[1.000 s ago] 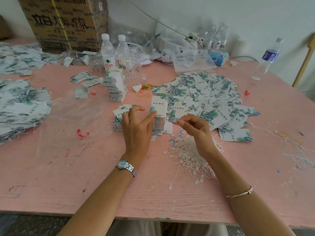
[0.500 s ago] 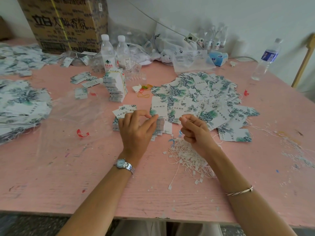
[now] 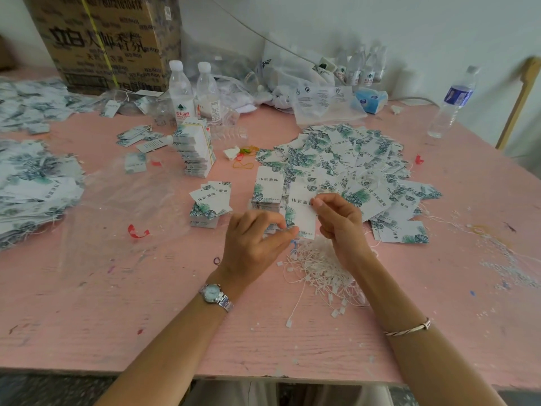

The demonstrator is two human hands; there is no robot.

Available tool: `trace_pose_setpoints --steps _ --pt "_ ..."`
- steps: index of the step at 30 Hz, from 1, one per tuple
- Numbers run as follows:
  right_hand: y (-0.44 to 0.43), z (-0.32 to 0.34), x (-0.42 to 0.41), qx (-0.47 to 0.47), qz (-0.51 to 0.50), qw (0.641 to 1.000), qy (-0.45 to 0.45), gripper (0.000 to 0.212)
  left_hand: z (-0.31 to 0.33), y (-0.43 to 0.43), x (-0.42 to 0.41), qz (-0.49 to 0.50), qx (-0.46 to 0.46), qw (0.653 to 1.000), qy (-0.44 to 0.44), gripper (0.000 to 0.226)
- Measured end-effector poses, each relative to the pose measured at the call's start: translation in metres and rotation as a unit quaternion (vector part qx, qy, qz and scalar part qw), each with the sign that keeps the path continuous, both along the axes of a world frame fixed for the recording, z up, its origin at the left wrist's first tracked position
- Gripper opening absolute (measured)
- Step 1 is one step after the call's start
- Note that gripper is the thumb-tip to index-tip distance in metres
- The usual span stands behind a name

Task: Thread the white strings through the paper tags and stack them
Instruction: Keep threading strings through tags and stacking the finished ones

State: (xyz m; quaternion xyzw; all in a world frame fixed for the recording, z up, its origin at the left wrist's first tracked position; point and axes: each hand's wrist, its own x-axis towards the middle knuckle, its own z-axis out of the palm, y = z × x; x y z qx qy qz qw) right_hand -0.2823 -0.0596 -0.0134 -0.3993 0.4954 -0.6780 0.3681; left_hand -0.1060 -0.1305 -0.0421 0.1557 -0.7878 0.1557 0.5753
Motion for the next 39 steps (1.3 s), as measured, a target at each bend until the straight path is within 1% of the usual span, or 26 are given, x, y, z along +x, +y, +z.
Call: trace_pose_setpoints --steps 1,2,4,5,7,8,12,13,15,18,21,24,26,28,30,32,34,39 --pt "0.000 0.000 -0.001 -0.006 -0.006 1.000 -0.005 0.010 0.000 0.000 -0.001 -0.013 0.015 1.000 -0.007 0.008" --pt "0.000 -0.001 -0.002 -0.012 -0.010 1.000 -0.009 0.011 -0.001 0.001 -0.003 -0.022 0.040 0.999 -0.009 0.017" --pt "0.000 -0.001 -0.004 -0.023 -0.008 1.000 -0.001 0.011 -0.003 0.002 -0.007 -0.038 0.123 0.992 0.004 0.036" --pt "0.000 -0.001 -0.005 -0.026 -0.002 1.000 0.013 0.010 -0.003 0.003 -0.007 -0.045 0.175 0.983 0.019 0.042" --pt "0.000 -0.002 -0.005 -0.029 0.017 0.998 0.056 0.009 -0.002 0.003 -0.005 -0.061 0.267 0.960 0.053 0.045" --pt "0.001 -0.003 -0.003 -0.031 0.030 0.996 0.084 0.008 -0.002 0.002 -0.004 -0.070 0.300 0.949 0.062 0.045" --pt "0.003 -0.004 0.007 -0.055 0.069 0.972 0.218 0.008 0.000 0.003 -0.003 -0.074 0.362 0.926 0.082 0.044" --pt "0.003 -0.004 0.010 -0.060 0.070 0.966 0.241 0.008 0.000 0.002 -0.003 -0.072 0.374 0.920 0.092 0.046" --pt "0.002 -0.005 0.013 -0.060 0.069 0.962 0.257 0.007 0.001 0.000 -0.002 -0.090 0.402 0.904 0.112 0.048" --pt "0.002 -0.007 0.012 -0.058 0.080 0.961 0.257 0.009 0.000 -0.001 -0.002 -0.126 0.435 0.881 0.135 0.047" --pt "0.001 -0.007 0.014 -0.057 0.099 0.964 0.240 0.010 -0.001 0.001 -0.004 -0.160 0.459 0.861 0.149 0.039" --pt "0.001 -0.005 0.013 -0.070 0.102 0.979 0.159 0.006 -0.003 0.001 -0.004 -0.197 0.480 0.837 0.172 0.030" --pt "0.001 -0.004 0.009 -0.070 0.079 0.990 0.096 0.005 -0.004 0.002 -0.005 -0.221 0.498 0.819 0.178 0.025" --pt "0.000 -0.004 0.004 -0.056 0.044 0.995 0.070 0.004 -0.004 0.002 -0.006 -0.233 0.501 0.816 0.171 0.021" --pt "0.000 -0.004 0.003 -0.049 0.029 0.994 0.097 0.005 -0.004 0.003 -0.007 -0.239 0.496 0.819 0.162 0.020" --pt "0.000 -0.004 0.007 -0.048 0.042 0.990 0.124 0.012 -0.003 0.004 -0.007 -0.242 0.494 0.821 0.155 0.022" --pt "0.001 -0.004 0.012 -0.061 0.060 0.988 0.130 0.011 -0.003 0.004 -0.007 -0.243 0.497 0.820 0.149 0.021" --pt "0.001 -0.001 0.014 -0.051 0.053 0.987 0.142 0.021 -0.003 0.009 -0.007 -0.251 0.523 0.804 0.130 0.020"
